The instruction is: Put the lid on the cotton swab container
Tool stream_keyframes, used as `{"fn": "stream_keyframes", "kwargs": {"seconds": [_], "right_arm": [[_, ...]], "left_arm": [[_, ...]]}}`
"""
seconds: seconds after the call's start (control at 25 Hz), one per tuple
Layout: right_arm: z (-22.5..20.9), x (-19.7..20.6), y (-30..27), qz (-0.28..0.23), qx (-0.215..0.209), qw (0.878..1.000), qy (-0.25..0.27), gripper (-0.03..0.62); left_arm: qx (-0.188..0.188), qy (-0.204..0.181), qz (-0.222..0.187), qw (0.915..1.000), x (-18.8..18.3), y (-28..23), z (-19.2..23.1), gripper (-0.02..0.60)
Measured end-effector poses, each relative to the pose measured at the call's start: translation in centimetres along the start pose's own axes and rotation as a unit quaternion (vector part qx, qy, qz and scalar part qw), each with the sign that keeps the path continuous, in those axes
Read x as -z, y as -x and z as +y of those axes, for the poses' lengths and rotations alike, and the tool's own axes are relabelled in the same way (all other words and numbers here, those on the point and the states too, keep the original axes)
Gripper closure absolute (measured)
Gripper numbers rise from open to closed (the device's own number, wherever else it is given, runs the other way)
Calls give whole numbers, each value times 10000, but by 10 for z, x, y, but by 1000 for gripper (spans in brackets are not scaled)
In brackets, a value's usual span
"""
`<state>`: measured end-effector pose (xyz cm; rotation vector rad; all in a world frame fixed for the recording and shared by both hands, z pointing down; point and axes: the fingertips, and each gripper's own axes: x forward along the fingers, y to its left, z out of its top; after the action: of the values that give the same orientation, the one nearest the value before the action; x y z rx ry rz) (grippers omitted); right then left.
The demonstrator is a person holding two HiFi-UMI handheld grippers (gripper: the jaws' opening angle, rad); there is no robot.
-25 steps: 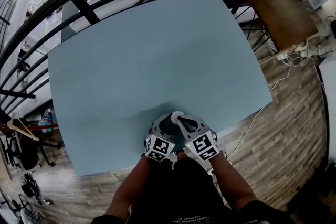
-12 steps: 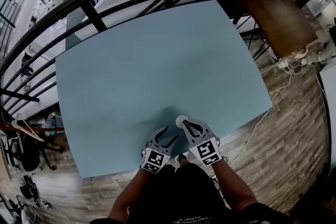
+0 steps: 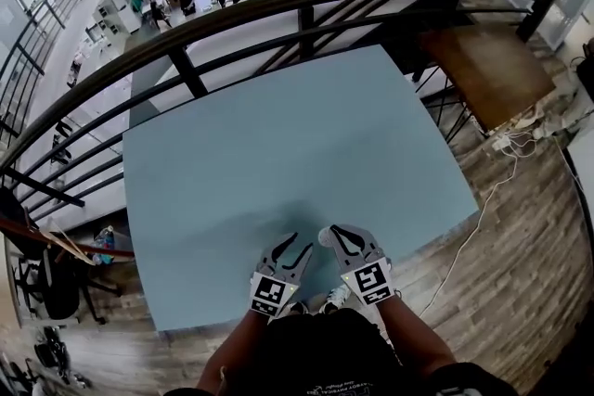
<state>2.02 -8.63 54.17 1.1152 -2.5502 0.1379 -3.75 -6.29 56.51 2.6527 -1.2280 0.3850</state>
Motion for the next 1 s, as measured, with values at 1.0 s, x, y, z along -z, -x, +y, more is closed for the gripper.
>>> {"fn": "stream_keyframes", "kwargs": {"seconds": [1.0], "right_arm": [[-15,-55,11,-679,282,9972,-129,577]], "left_arm": [[-424,107,-593,9973,-75,22,28,571]]}}
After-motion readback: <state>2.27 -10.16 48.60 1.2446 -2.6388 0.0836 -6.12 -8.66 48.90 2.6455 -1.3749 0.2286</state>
